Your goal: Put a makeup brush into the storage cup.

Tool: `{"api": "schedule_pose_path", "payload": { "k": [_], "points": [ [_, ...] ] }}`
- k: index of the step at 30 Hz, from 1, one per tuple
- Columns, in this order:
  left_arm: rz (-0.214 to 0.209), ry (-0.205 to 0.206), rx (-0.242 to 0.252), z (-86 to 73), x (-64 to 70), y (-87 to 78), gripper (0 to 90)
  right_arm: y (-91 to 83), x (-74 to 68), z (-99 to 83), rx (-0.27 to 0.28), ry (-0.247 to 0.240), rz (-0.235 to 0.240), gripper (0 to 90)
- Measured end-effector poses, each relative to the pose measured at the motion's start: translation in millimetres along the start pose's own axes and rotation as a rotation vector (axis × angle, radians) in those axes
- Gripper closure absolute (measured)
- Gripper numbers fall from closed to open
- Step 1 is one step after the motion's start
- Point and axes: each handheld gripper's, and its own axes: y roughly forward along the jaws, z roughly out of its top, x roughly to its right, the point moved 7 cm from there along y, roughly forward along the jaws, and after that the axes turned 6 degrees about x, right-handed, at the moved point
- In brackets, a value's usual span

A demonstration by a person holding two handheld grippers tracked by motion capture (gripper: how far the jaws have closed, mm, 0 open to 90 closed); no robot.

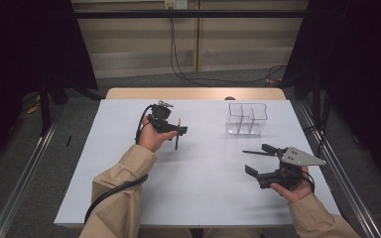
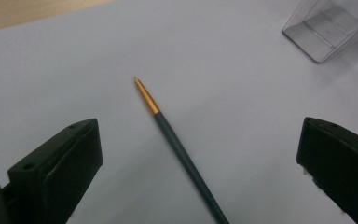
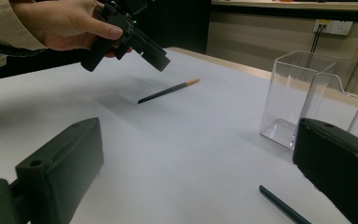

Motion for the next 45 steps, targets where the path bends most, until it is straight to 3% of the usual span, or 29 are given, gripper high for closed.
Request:
{"api": "schedule_pose_path", "payload": {
  "k": [6, 10, 18, 21, 23, 32, 36, 45],
  "points": [
    [0.018, -0.01, -0.097, -1.1, 0.5, 3.8, 0.1, 0.4, -0.3, -0.5, -0.002, 0.0, 0.004, 1.3],
    [0.035, 0.003, -0.125, 1.2, 1.9, 5.5, 4.3, 0.7, -0.4, -0.5, 0.0, -0.001, 0.008, 1.4],
    [0.049, -0.023, -0.207, 0.9, 1.2, 8.5, 11.2, 0.7, -0.3, -0.9, -0.001, 0.001, 0.01, 1.7],
    [0.056, -0.034, -0.209, 1.8, 1.6, 9.3, 13.8, 0.4, 0.0, -1.0, -0.001, 0.004, 0.009, 1.8],
    [0.051, -0.031, -0.215, 2.4, 2.1, 9.6, 20.0, 0.5, 0.1, -1.1, -0.001, 0.004, 0.009, 2.0],
    [0.068, -0.02, -0.277, 2.4, 3.9, 10.9, 35.6, 0.8, -0.3, -0.9, 0.0, 0.005, 0.013, 2.0],
    [0.073, -0.012, -0.294, 3.0, 4.1, 11.7, 37.9, 0.6, -0.1, -0.8, 0.0, 0.005, 0.013, 2.1],
    [0.06, -0.06, -0.341, 0.5, 7.4, 15.9, 52.3, 0.5, -0.4, -0.7, 0.001, 0.004, 0.016, 2.1]
  ]
}}
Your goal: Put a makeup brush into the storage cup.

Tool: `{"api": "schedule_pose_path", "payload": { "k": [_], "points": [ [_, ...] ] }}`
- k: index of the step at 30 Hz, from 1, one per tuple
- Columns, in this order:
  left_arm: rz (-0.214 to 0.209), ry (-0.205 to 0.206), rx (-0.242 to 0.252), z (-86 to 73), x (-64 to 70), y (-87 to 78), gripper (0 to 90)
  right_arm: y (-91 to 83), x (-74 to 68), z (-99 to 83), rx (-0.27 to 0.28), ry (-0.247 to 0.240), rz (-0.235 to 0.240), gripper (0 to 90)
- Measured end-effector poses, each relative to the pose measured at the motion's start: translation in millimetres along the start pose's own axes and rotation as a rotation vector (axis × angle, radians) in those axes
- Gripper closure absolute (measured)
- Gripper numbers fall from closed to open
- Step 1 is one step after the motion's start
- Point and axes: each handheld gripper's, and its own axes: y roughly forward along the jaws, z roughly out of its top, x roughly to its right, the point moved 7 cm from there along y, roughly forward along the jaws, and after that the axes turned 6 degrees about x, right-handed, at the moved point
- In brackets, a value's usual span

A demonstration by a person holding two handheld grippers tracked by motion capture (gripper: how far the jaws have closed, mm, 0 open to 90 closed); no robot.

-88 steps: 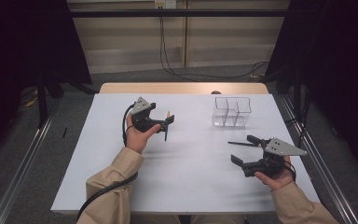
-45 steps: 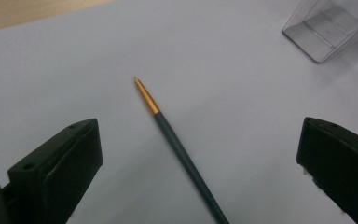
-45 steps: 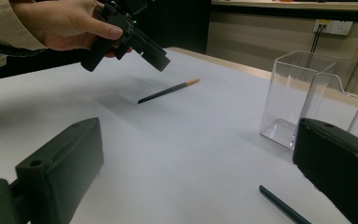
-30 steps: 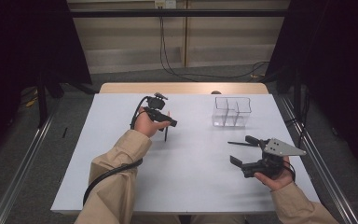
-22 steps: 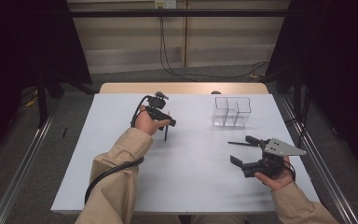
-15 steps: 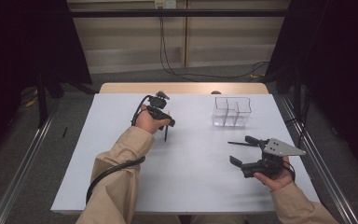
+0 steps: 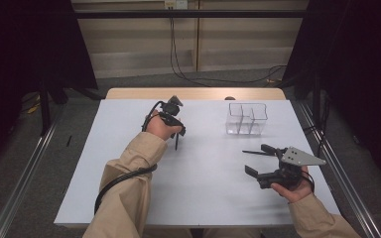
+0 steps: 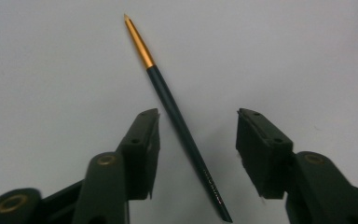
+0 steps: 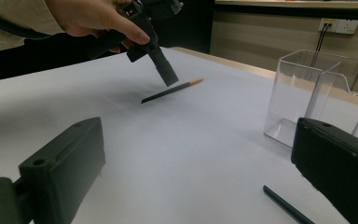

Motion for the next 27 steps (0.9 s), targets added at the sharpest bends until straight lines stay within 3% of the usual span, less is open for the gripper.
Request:
{"api": "schedule_pose_path", "payload": {
  "k": [5, 17, 27],
  "points": [
    [0.002, -0.034, -0.033, -2.1, 1.3, 4.2, 56.5, -0.3, 0.2, 0.0, 0.0, -0.001, -0.002, 2.1],
    [0.032, -0.04, -0.126, -11.6, -1.0, 11.2, 69.8, -0.7, 0.5, 0.0, -0.001, 0.001, 0.0, 2.2],
    [0.083, -0.001, -0.148, -11.3, -3.2, 12.0, 84.4, -1.1, 0.3, 0.2, -0.001, -0.001, 0.002, 2.4]
  ]
}}
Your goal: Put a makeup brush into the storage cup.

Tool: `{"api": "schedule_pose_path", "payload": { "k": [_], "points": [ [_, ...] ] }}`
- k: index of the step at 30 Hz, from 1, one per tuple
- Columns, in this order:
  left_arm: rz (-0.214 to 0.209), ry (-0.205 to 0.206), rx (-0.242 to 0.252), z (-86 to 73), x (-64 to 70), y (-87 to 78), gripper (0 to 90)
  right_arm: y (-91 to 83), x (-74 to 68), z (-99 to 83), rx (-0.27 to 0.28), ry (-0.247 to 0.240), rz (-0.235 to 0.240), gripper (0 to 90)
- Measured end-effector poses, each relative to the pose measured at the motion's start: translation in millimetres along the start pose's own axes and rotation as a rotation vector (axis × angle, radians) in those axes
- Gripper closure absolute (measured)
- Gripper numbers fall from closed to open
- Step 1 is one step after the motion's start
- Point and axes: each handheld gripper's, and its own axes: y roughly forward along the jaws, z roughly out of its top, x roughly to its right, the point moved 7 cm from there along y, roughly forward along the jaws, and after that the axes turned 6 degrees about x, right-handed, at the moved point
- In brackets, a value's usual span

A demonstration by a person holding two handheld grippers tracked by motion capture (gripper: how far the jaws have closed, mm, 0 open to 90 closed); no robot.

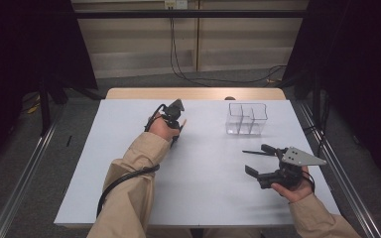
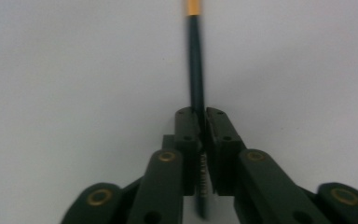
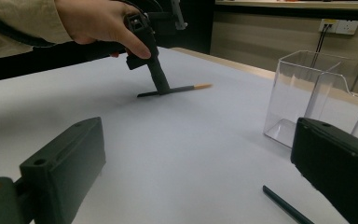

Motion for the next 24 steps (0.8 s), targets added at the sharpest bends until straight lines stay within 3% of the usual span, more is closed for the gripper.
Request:
{"api": "schedule_pose_path", "payload": {
  "k": [3, 11, 19, 24],
  "points": [
    [0.011, 0.02, -0.006, 0.1, 0.8, -0.2, 84.7, -0.1, 0.4, -0.1, 0.003, 0.001, -0.001, 2.4],
    [0.0, 0.012, 0.005, -0.6, 0.5, -1.3, 84.9, -0.9, 0.7, 0.1, 0.003, 0.001, -0.005, 2.4],
    [-0.051, -0.018, 0.062, -1.4, -2.3, -8.0, 84.9, -0.1, 0.6, -0.3, 0.002, 0.0, -0.004, 2.4],
    [-0.062, -0.04, 0.103, -3.6, -5.2, -12.7, 85.0, 0.1, 0.6, -0.4, 0.002, 0.002, -0.004, 2.4]
  ]
}}
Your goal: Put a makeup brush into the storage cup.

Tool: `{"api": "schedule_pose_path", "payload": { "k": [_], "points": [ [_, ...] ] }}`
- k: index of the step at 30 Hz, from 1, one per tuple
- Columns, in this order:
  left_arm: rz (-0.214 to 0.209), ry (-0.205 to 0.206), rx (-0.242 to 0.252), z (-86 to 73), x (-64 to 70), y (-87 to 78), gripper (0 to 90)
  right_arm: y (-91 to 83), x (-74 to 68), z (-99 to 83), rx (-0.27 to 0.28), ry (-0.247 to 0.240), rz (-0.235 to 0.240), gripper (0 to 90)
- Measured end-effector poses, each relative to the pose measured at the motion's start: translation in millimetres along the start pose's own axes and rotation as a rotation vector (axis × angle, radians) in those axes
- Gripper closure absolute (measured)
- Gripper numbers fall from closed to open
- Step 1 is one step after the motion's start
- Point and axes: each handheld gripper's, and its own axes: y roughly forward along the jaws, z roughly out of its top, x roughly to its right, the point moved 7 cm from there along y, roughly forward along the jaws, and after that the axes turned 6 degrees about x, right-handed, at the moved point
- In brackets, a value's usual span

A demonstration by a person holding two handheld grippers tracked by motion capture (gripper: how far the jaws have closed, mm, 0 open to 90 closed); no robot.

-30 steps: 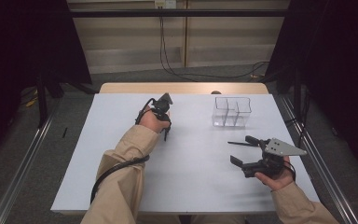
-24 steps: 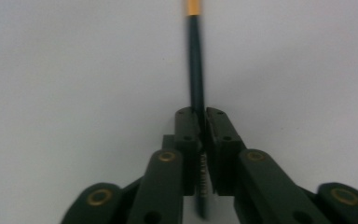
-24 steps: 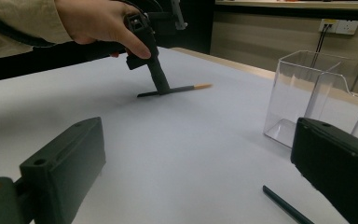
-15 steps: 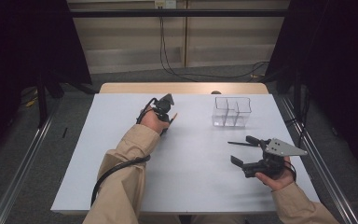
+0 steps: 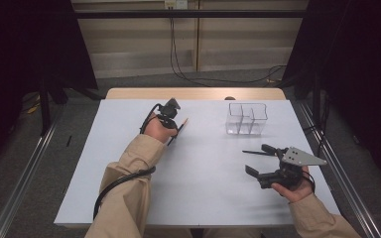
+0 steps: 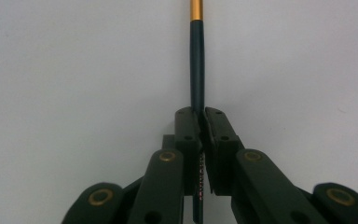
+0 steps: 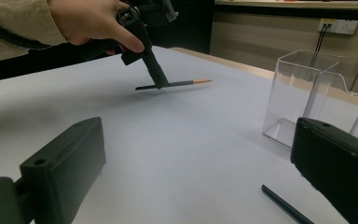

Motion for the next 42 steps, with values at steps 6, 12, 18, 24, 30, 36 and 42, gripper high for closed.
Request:
{"api": "schedule_pose_path", "payload": {
  "k": [6, 12, 18, 24, 30, 36, 42],
  "points": [
    [-0.031, -0.018, 0.06, 0.8, -3.0, -9.3, 85.1, 0.5, -0.3, -0.6, -0.005, -0.002, 0.0, 2.4],
    [-0.079, -0.038, 0.166, 1.4, -1.2, -18.6, 85.1, 0.9, -0.5, -1.1, -0.007, 0.0, 0.0, 2.4],
    [-0.131, -0.057, 0.28, 0.2, 2.6, -26.9, 85.0, 1.6, -0.6, -1.3, -0.009, -0.002, 0.0, 2.4],
    [-0.168, -0.067, 0.37, -1.7, 5.3, -36.1, 85.0, 2.2, -0.4, -1.4, -0.008, 0.002, 0.0, 2.4],
    [-0.182, -0.064, 0.465, -5.4, 6.8, -45.0, 85.0, 3.5, -1.3, 0.0, -0.004, 0.008, 0.002, 2.4],
    [-0.207, -0.077, 0.55, -10.3, 7.7, -52.2, 85.0, 6.5, -2.1, 0.3, -0.005, 0.013, 0.006, 2.5],
    [-0.252, -0.055, 0.609, -16.9, 9.2, -58.3, 85.0, 9.2, -4.6, 3.3, 0.003, 0.027, 0.014, 2.6]
  ]
}}
